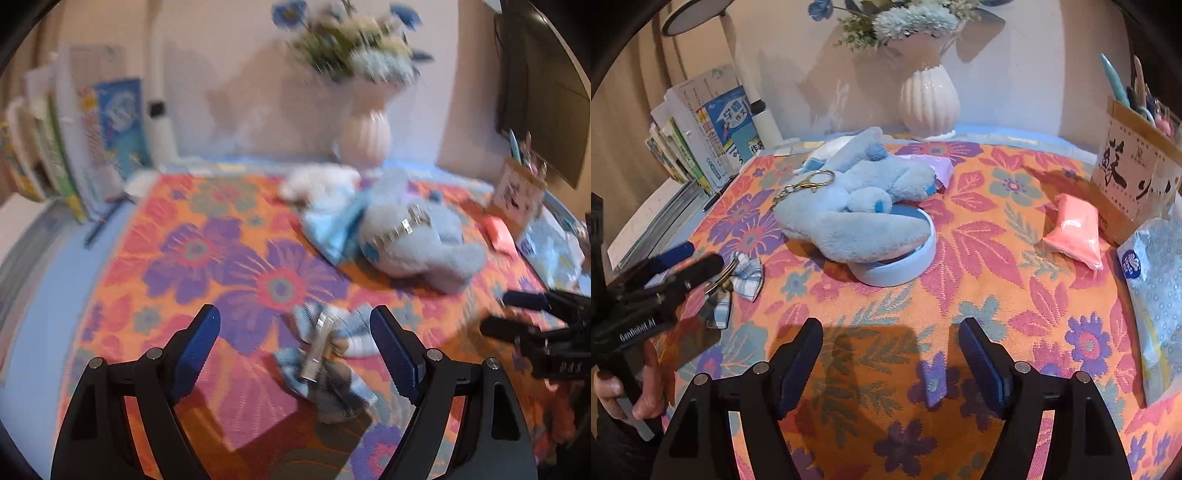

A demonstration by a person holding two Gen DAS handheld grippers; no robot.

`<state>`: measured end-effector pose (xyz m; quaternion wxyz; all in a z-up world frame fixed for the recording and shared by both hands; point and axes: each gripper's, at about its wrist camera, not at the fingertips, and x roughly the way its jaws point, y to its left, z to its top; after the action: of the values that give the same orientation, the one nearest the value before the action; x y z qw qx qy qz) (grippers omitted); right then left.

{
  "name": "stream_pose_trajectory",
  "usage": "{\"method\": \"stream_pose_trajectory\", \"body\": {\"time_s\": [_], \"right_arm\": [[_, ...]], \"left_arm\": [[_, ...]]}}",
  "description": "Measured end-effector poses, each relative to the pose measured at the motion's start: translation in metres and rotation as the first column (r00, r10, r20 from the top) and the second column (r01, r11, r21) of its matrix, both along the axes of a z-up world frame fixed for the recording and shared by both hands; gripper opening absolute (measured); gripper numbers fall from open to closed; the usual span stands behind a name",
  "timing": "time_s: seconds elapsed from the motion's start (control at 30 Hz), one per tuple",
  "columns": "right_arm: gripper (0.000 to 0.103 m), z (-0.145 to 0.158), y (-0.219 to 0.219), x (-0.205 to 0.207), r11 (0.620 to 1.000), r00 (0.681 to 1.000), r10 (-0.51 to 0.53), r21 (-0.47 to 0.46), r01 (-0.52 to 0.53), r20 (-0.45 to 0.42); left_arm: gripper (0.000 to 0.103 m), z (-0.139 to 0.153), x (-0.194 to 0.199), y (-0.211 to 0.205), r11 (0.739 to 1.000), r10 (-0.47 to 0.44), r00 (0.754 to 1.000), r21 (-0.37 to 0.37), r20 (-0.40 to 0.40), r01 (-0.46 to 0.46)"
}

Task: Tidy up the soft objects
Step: 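Grasp the blue gingham bow clip with the left tool while the right tool grasps the grey plush toy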

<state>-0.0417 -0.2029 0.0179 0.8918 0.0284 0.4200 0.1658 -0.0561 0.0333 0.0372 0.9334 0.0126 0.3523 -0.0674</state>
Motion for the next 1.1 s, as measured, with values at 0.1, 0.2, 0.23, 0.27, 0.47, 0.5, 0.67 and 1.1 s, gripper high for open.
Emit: {"method": "stream_pose_trajectory", "body": {"time_s": [0.1, 0.2, 0.23, 0.27, 0.47, 0.5, 0.67, 1.1], "right_arm": [[0.078, -0.001, 0.003, 0.001, 1.000, 1.000, -0.002, -0.017, 0.002, 0.002], [0.079, -0.002, 0.002, 0.001, 1.000, 1.000, -0.005, -0.018, 0.005, -0.006], [0.079, -0.002, 0.001, 0.001, 1.000, 1.000, -0.009, -0.016, 0.009, -0.004], [0.079, -0.001, 0.001, 0.001, 1.000, 1.000, -0.013, -0.016, 0.013, 0.000], [0.079, 0.001, 0.002, -0.003, 0.999, 1.000, -0.019, -0.028, 0.019, 0.019], [0.079, 0.002, 0.002, -0.004, 0.999, 0.999, -0.023, -0.028, 0.023, 0.025], [0.079, 0.024, 0.017, -0.006, 0.997, 0.997, 0.073, -0.003, -0.073, 0.013], [0.090, 0.020, 0.104, 0.060, 0.948, 0.992, 0.123, -0.297, -0.109, 0.026]], "left_arm": [[0.082, -0.002, 0.002, 0.004, 1.000, 0.000, 1.000, -0.017, -0.024, -0.001], [0.082, -0.008, 0.009, 0.005, 0.998, -0.038, 0.995, -0.051, -0.088, 0.034], [0.082, -0.011, 0.013, 0.005, 0.996, -0.061, 0.991, -0.068, -0.116, 0.053], [0.082, -0.013, 0.016, 0.006, 0.995, -0.077, 0.988, -0.079, -0.137, 0.066], [0.083, -0.021, 0.022, 0.002, 0.992, -0.106, 0.973, -0.089, -0.206, 0.089], [0.083, -0.021, 0.022, 0.001, 0.992, -0.107, 0.973, -0.083, -0.205, 0.092], [0.087, -0.022, 0.022, -0.006, 0.994, -0.109, 0.971, -0.043, -0.215, 0.102], [0.092, -0.026, 0.026, -0.021, 0.990, -0.119, 0.965, 0.052, -0.233, 0.134]]}}
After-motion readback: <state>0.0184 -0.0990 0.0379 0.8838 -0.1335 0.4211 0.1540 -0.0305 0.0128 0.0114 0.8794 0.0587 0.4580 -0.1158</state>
